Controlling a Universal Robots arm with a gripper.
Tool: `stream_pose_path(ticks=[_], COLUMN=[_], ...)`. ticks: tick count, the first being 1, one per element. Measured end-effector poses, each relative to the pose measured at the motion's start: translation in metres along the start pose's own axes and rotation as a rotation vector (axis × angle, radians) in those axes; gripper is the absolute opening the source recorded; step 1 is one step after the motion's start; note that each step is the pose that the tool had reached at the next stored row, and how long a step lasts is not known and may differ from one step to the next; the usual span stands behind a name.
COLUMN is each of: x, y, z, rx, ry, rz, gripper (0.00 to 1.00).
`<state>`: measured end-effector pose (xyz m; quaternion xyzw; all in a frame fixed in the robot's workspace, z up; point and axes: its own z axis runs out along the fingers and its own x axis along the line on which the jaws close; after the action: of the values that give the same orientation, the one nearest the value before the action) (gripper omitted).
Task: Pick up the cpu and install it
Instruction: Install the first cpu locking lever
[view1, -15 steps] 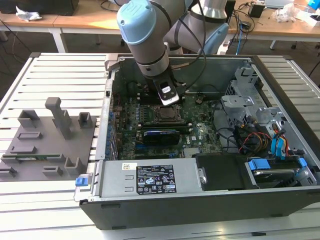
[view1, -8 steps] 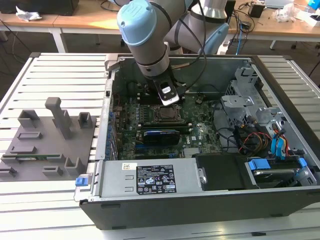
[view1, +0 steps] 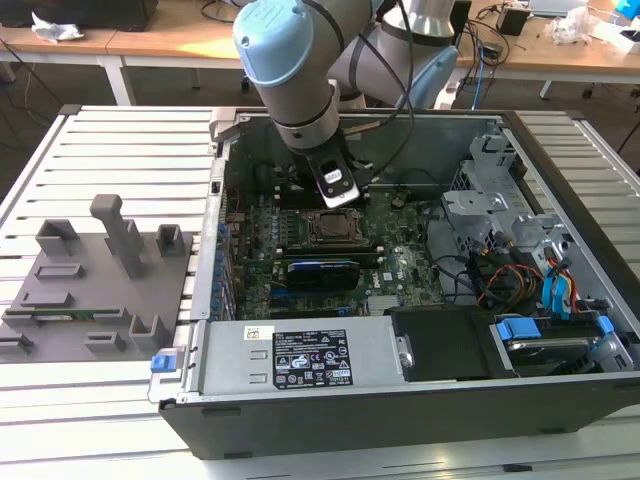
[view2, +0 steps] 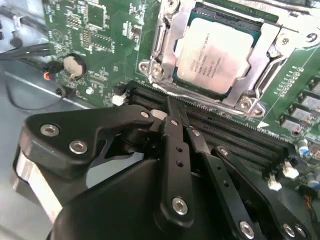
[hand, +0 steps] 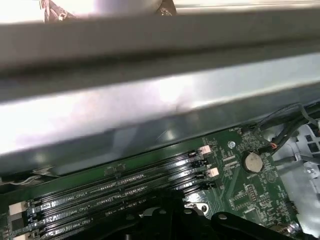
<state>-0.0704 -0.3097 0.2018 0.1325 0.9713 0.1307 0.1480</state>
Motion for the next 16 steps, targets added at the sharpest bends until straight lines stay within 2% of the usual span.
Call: stream_pose_path(ticks=[1, 3, 4, 5, 7, 8, 10, 12, 14, 15, 16], x=[-0.0014, -0.0020, -0.0023, -0.0023, -0.0025, -0.0027, -0.0033, -0.0037, -0.0043, -0.0047, -0.0049], y=[0.0019, 0.0024, 0.0026, 0.0027, 0.0028, 0.0029, 0.0030, 0.0031, 0.0033, 0.0034, 0.0034], z=[-0.0054, -0.0073, -0.0078, -0.0080, -0.0081, -0.0081, -0.0081, -0.0079, -0.0078, -0.0077, -0.0076], rx=[0.0147, 0.0402, 0.0619, 0.0754, 0.1146, 0.1458, 0.2011, 0.2359, 0.2820, 0.3028, 0.3176], ry=[-0.0038, -0.0099, -0.0154, -0.0187, -0.0285, -0.0353, -0.0455, -0.0510, -0.0572, -0.0579, -0.0577], rz=[-0.005, -0.013, -0.019, -0.022, -0.032, -0.038, -0.049, -0.055, -0.063, -0.066, -0.068], gripper=[0.11, 0.11, 0.11, 0.11, 0.11, 0.11, 0.11, 0.11, 0.11, 0.11, 0.11])
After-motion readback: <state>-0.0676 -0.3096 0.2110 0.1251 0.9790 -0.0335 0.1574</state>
